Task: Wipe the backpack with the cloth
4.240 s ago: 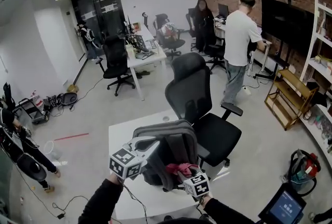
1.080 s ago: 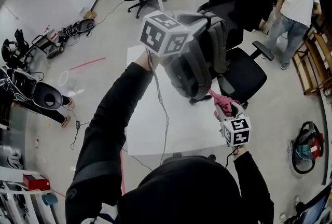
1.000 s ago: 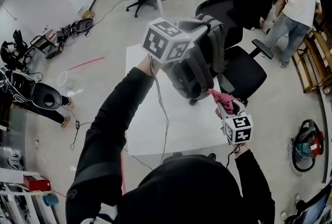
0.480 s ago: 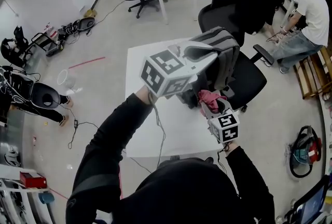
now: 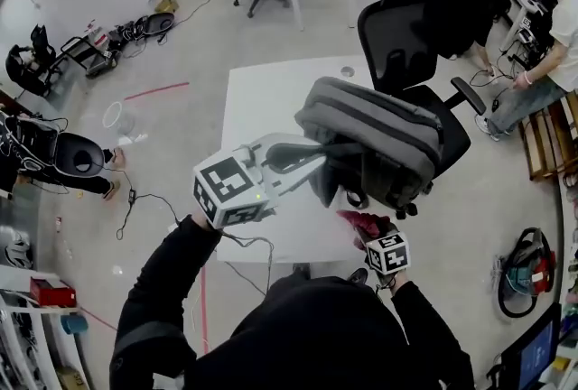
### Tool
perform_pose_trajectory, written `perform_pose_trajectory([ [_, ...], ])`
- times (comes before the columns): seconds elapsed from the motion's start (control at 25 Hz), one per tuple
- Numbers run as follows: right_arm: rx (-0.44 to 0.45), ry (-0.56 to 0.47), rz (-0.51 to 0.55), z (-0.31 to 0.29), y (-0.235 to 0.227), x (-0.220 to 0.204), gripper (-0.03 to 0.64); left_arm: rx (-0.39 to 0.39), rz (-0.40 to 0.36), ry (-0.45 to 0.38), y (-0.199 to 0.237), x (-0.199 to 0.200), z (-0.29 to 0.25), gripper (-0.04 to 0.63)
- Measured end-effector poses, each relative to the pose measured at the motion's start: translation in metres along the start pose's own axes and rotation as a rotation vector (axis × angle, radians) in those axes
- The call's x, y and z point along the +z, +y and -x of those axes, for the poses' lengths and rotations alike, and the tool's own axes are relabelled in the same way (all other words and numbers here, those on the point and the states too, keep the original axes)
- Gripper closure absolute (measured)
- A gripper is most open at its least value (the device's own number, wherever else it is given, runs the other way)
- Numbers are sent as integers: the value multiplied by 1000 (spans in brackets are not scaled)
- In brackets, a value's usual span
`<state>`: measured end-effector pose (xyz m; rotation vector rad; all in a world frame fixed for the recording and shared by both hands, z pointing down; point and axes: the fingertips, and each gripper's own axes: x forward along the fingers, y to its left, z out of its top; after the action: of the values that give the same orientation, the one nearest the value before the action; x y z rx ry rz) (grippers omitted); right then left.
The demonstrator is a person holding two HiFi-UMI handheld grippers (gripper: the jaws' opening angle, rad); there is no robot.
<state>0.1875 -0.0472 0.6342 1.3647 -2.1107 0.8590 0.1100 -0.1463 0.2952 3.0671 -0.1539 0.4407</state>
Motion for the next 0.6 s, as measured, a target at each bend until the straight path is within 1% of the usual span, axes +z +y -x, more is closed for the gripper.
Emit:
perform_pose_trajectory([
  [0.12,-31,68,-158,27,-21,-62,476,40,81,28,-3,-35,45,552],
  [0.2,-49,118,-239,45,-31,-100,476,82,114,57,-2,-54,71,552],
  [0.28,-72,163,-291,58,-40,-131,476,144,135,94,5,-76,96,552],
  [0.36,-108,182,-348,70,-52,-151,476,229,160,132,19,-99,120,552],
  [0.4,-130,176,-379,75,-59,-156,476,275,171,155,29,-112,131,552],
  [0.48,-169,135,-425,80,-72,-151,476,371,178,224,51,-145,153,552],
  [0.56,-206,78,-432,82,-84,-131,476,446,187,315,72,-188,168,552],
  [0.6,-224,47,-425,82,-88,-118,476,469,195,365,81,-213,173,552],
])
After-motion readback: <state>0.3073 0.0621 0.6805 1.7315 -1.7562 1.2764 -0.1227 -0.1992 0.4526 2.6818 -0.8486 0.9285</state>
